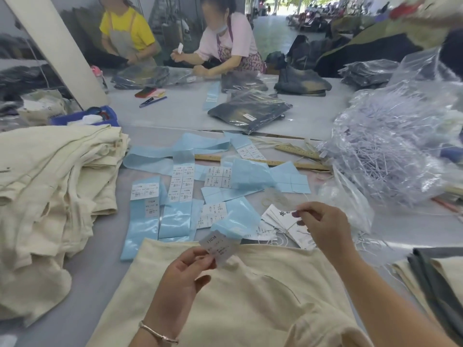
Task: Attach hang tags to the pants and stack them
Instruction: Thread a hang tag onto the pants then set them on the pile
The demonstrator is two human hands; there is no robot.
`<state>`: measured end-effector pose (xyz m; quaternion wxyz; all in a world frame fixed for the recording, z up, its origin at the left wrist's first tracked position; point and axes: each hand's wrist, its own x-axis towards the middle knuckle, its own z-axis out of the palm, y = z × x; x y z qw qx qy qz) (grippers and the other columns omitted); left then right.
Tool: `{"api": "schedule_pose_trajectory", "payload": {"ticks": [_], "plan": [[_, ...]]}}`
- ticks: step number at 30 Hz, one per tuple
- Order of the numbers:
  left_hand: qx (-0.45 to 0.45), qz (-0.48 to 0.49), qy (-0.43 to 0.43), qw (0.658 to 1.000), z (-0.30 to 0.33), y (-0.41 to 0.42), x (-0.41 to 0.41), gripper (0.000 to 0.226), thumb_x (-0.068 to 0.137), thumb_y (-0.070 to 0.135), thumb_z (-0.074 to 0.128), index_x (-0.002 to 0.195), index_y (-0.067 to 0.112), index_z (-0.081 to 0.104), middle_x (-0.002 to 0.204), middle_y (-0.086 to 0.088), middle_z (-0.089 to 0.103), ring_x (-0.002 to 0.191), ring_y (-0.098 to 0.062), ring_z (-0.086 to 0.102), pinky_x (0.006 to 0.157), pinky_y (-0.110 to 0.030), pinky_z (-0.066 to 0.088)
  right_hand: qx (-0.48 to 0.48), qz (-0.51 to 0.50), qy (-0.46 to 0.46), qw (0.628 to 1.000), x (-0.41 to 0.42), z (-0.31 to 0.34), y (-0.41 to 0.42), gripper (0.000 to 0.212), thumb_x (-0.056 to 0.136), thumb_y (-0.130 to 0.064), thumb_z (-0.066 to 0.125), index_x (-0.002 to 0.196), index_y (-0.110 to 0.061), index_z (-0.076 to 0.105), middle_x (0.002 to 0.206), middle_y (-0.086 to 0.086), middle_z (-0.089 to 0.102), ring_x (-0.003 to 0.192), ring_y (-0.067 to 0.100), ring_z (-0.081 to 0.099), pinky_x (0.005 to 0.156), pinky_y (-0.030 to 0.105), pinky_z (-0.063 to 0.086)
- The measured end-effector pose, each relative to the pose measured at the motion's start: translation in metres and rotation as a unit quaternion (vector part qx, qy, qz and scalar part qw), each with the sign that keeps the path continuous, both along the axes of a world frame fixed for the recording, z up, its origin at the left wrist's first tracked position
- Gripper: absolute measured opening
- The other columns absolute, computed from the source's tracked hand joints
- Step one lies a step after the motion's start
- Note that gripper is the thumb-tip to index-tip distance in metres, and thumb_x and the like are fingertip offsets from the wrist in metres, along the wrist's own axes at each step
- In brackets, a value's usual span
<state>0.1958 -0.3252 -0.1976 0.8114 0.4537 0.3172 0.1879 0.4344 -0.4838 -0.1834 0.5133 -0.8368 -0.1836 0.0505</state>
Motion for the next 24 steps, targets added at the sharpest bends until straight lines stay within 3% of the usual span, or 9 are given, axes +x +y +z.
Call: {"api": "schedule_pose_trajectory", "payload": {"ticks": [2,5,7,10,12,17,20,24], "plan": [[0.012,0.006,-0.022,1.000,0.017,-0.004,-0.008,0.013,0.063,0.020,0.073,0.076,0.022,0.075,0.085,-0.006,0.071,0.078,-0.011,0.067,0.071,-0.030,0.044,0.162,0.008,0.128,0.978,-0.026,0.011,-0.017,0.029,0.090,0.000,0.050,0.083,-0.015,0.074,0.082,0.005,0.075,0.080,0.023,0.072,0.068,0.034,0.056],[0.032,-0.009,-0.047,0.998,0.040,-0.020,-0.023,0.011,0.065,0.021,0.074,0.076,0.023,0.075,0.090,-0.007,0.072,0.085,-0.014,0.067,0.073,-0.031,0.045,0.278,-0.006,0.191,0.941,-0.065,0.025,-0.042,0.016,0.088,-0.016,0.062,0.081,-0.011,0.075,0.084,0.009,0.075,0.074,0.023,0.070,0.059,0.028,0.057],[0.040,-0.009,-0.067,0.997,0.054,-0.031,-0.034,0.015,0.061,0.023,0.076,0.076,0.022,0.075,0.094,-0.008,0.072,0.086,-0.014,0.068,0.073,-0.032,0.045,0.281,-0.014,0.191,0.941,-0.087,0.028,-0.055,0.010,0.078,-0.015,0.074,0.086,-0.010,0.075,0.084,0.010,0.075,0.074,0.022,0.069,0.059,0.026,0.056],[0.056,-0.013,-0.086,0.995,0.073,-0.047,-0.050,0.017,0.057,0.024,0.079,0.074,0.024,0.076,0.094,-0.004,0.074,0.084,-0.011,0.068,0.074,-0.031,0.045,0.279,0.009,0.212,0.937,-0.115,0.027,-0.071,0.041,0.073,0.012,0.070,0.107,-0.010,0.070,0.093,0.008,0.075,0.079,0.021,0.068,0.062,0.029,0.057],[0.097,-0.029,-0.071,0.992,0.080,-0.058,-0.057,0.022,0.056,0.015,0.085,0.076,0.023,0.077,0.093,-0.005,0.074,0.083,-0.012,0.066,0.072,-0.029,0.044,0.289,0.043,0.230,0.929,-0.132,0.028,-0.079,0.055,0.071,0.020,0.066,0.116,-0.012,0.065,0.102,0.006,0.074,0.082,0.020,0.067,0.066,0.031,0.056],[0.185,-0.082,-0.039,0.979,0.085,-0.089,-0.063,0.009,0.070,0.017,0.073,0.080,0.017,0.073,0.077,-0.004,0.070,0.068,-0.010,0.059,0.063,-0.021,0.044,0.235,0.119,0.223,0.938,-0.167,0.025,-0.090,0.077,0.068,0.024,0.067,0.130,-0.020,0.054,0.106,0.003,0.073,0.089,0.015,0.068,0.073,0.030,0.056],[0.214,-0.101,-0.021,0.971,0.081,-0.103,-0.063,0.009,0.081,0.001,0.071,0.088,0.006,0.069,0.071,-0.001,0.068,0.061,-0.009,0.055,0.056,-0.016,0.041,0.202,0.152,0.232,0.939,-0.186,0.027,-0.092,0.088,0.064,0.019,0.072,0.135,-0.025,0.046,0.101,0.008,0.073,0.089,0.020,0.067,0.077,0.038,0.057],[0.238,-0.133,-0.019,0.962,0.078,-0.114,-0.063,0.011,0.081,-0.007,0.066,0.089,-0.001,0.067,0.069,0.003,0.069,0.056,-0.004,0.055,0.051,-0.011,0.040,0.208,0.173,0.241,0.932,-0.198,0.031,-0.097,0.093,0.067,0.019,0.068,0.141,-0.027,0.038,0.110,0.007,0.072,0.094,0.027,0.067,0.085,0.048,0.056]]}}
